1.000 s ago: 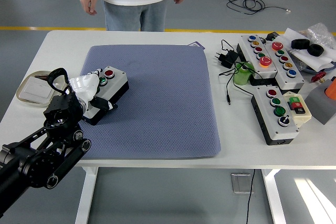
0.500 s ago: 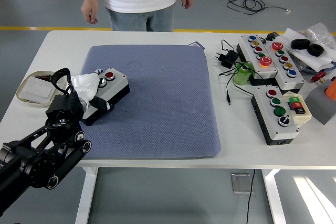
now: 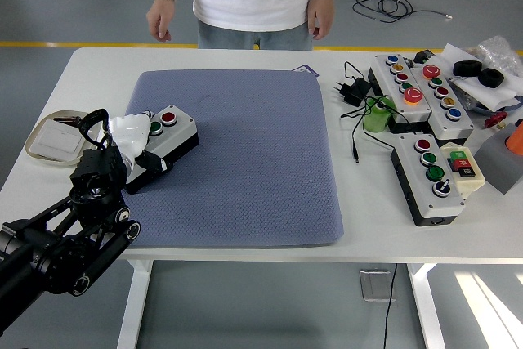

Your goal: Pick up the button,place it on the desk,press the button,press the button

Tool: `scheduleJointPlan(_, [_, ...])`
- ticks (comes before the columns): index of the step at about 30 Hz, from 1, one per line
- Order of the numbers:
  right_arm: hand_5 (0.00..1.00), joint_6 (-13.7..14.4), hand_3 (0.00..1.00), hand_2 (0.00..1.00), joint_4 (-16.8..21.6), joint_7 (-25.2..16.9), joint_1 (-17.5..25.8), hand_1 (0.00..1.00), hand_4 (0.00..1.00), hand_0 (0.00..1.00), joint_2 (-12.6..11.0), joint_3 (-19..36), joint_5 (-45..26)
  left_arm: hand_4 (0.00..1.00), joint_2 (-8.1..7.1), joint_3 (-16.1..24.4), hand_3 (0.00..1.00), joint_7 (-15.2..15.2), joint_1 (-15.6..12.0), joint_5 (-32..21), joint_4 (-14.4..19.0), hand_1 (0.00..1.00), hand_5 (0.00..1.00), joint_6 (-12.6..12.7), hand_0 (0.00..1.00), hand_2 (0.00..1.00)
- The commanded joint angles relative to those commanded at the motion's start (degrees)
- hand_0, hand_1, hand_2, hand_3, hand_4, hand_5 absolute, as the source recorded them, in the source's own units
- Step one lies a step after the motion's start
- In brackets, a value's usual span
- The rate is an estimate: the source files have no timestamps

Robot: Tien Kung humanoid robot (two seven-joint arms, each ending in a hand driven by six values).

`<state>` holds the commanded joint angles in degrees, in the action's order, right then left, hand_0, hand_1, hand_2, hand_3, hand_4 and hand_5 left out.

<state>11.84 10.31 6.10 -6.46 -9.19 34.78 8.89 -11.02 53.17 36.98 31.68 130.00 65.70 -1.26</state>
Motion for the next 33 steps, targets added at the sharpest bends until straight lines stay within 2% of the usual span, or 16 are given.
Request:
scheduleJointPlan(2, [0.479, 0.06, 0.751, 0.817, 0.00, 0.00, -0.02, 0.797, 0.412, 0.787, 0.02, 0.08, 0.06, 0.807, -0.06, -0.05, 0.574, 0.00, 0.08, 0.00, 0.09, 0.410, 0.103, 0.53, 0.344, 0.354])
scheduleJointPlan(3, [0.479, 0.10, 0.751, 0.817, 0.00, 0.02, -0.03, 0.797, 0.412, 0.787, 0.03, 0.14, 0.10, 0.743, -0.10, -0.09, 0.412, 0.00, 0.14, 0.00, 0.12, 0.379, 0.147, 0.81, 0.347, 0.297])
scheduleJointPlan(8, [0.479, 0.10, 0.751, 0.817, 0.00, -0.05, -0.06, 0.797, 0.412, 0.787, 0.03, 0.05, 0.00, 0.743, -0.34, -0.26, 0.412, 0.00, 0.18, 0.00, 0.21, 0.379, 0.147, 2.31, 0.347, 0.297])
scheduleJointPlan(9, [0.479, 0.11, 0.751, 0.817, 0.00, -0.04, -0.07, 0.797, 0.412, 0.787, 0.03, 0.10, 0.07, 0.703, -0.44, -0.38, 0.380, 0.00, 0.17, 0.00, 0.26, 0.375, 0.144, 2.85, 0.359, 0.281])
scheduleJointPlan(13, [0.479, 0.16, 0.751, 0.817, 0.00, -0.02, -0.06, 0.797, 0.412, 0.787, 0.01, 0.15, 0.21, 0.703, -1.08, -0.63, 0.380, -1.12, 0.36, 0.00, 0.32, 0.375, 0.144, 6.20, 0.359, 0.281])
scheduleJointPlan(14, [0.479, 0.20, 0.751, 0.817, 0.00, -0.01, -0.04, 0.797, 0.412, 0.787, 0.03, 0.21, 0.26, 0.703, -1.40, -0.81, 0.380, -2.52, 0.52, 0.00, 0.38, 0.375, 0.144, 6.89, 0.359, 0.281])
scheduleJointPlan(15, [0.479, 0.21, 0.751, 0.817, 0.00, -0.01, -0.03, 0.797, 0.412, 0.787, 0.03, 0.23, 0.28, 0.643, -1.52, -0.88, 0.351, -3.24, 0.58, 0.00, 0.40, 0.369, 0.128, 7.14, 0.365, 0.268])
scheduleJointPlan(17, [0.479, 0.23, 0.751, 0.817, 0.00, -0.02, -0.02, 0.797, 0.412, 0.787, 0.03, 0.21, 0.29, 0.643, -2.46, -1.49, 0.351, -6.71, 1.17, 0.00, 0.33, 0.369, 0.128, 8.33, 0.365, 0.268])
scheduleJointPlan(20, [0.479, 0.27, 0.751, 0.817, 0.00, 0.03, -0.02, 0.797, 0.412, 0.787, 0.07, 0.25, 0.34, 0.643, -3.59, -2.61, 0.351, -11.86, 2.08, -0.48, 0.10, 0.369, 0.128, 8.73, 0.365, 0.268])
scheduleJointPlan(21, [0.479, 0.26, 0.751, 0.817, 0.00, 0.06, -0.03, 0.797, 0.412, 0.787, 0.08, 0.11, 0.28, 0.626, -4.23, -3.34, 0.337, -13.85, 2.66, -0.97, -0.06, 0.361, 0.097, 8.43, 0.370, 0.256])
scheduleJointPlan(22, [0.479, 0.25, 0.751, 0.817, 0.00, 0.08, -0.04, 0.797, 0.412, 0.787, 0.08, 0.02, 0.25, 0.626, -4.58, -3.75, 0.337, -16.00, 2.98, -1.24, -0.15, 0.361, 0.097, 8.22, 0.370, 0.256])
scheduleJointPlan(23, [0.479, 0.25, 0.751, 0.817, 0.00, 0.08, -0.04, 0.797, 0.412, 0.787, 0.08, 0.00, 0.24, 0.626, -4.67, -3.86, 0.337, -16.86, 3.06, -1.30, -0.17, 0.361, 0.097, 8.17, 0.370, 0.256])
scheduleJointPlan(27, [0.479, 0.28, 0.751, 0.817, 0.00, 0.25, -0.06, 0.797, 0.412, 0.787, 0.19, -0.04, 0.43, 0.623, -6.87, -6.71, 0.337, -25.13, 5.54, -2.56, -1.45, 0.368, 0.076, 6.37, 0.360, 0.259])
scheduleJointPlan(33, [0.479, 0.41, 0.751, 0.817, 0.00, 0.63, -0.39, 0.797, 0.412, 0.787, 0.32, 0.36, 1.39, 0.617, -8.55, -9.24, 0.334, -33.94, 7.98, -1.90, -2.80, 0.371, 0.063, 4.41, 0.365, 0.260])
